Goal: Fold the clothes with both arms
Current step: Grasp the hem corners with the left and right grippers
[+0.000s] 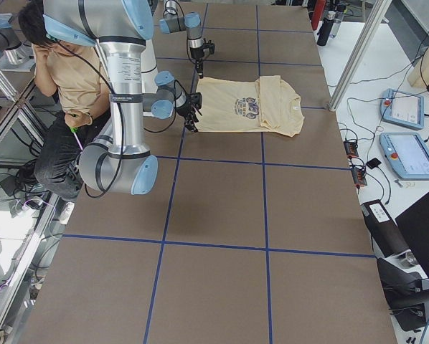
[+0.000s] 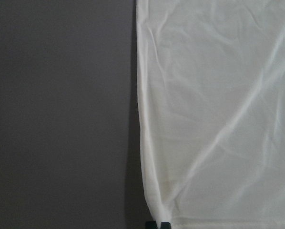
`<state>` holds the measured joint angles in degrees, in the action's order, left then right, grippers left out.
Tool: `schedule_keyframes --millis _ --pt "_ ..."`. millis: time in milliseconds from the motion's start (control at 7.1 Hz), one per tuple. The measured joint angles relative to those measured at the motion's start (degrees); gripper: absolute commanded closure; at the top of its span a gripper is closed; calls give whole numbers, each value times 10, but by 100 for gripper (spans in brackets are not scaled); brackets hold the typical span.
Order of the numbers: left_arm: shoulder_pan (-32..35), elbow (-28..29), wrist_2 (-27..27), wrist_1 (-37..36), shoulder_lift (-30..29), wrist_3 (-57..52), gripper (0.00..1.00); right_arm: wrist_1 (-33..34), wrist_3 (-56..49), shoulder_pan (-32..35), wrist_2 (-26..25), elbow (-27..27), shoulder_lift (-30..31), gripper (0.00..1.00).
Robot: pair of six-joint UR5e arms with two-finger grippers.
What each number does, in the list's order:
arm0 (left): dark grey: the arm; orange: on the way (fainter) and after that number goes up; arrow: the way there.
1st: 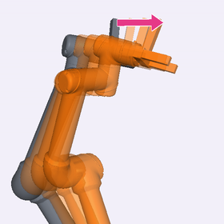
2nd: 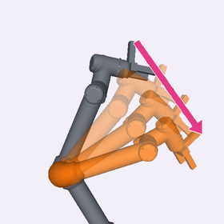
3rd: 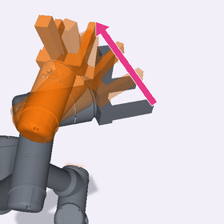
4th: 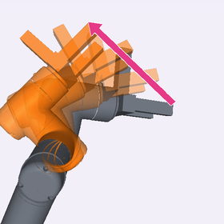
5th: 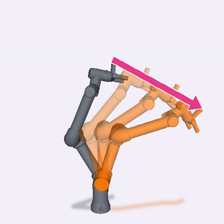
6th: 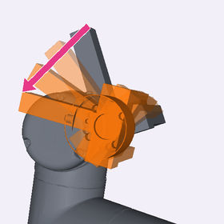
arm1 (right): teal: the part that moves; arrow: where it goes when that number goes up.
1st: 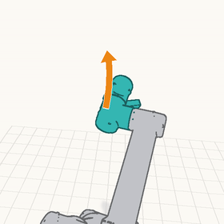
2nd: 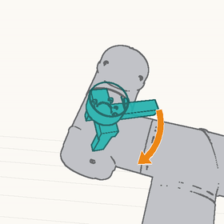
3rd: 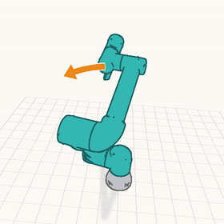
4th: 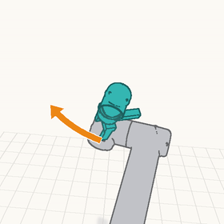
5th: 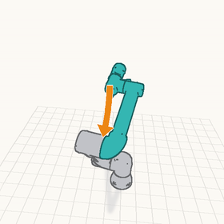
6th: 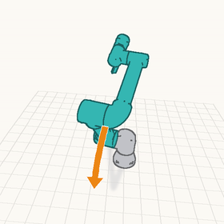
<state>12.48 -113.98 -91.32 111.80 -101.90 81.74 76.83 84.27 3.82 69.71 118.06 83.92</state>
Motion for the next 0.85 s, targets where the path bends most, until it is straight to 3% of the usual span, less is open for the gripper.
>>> schedule_keyframes --millis 845 --pt "0 -1 0 0 0 1 100 11 10 -22 -15 -11 -1 57"
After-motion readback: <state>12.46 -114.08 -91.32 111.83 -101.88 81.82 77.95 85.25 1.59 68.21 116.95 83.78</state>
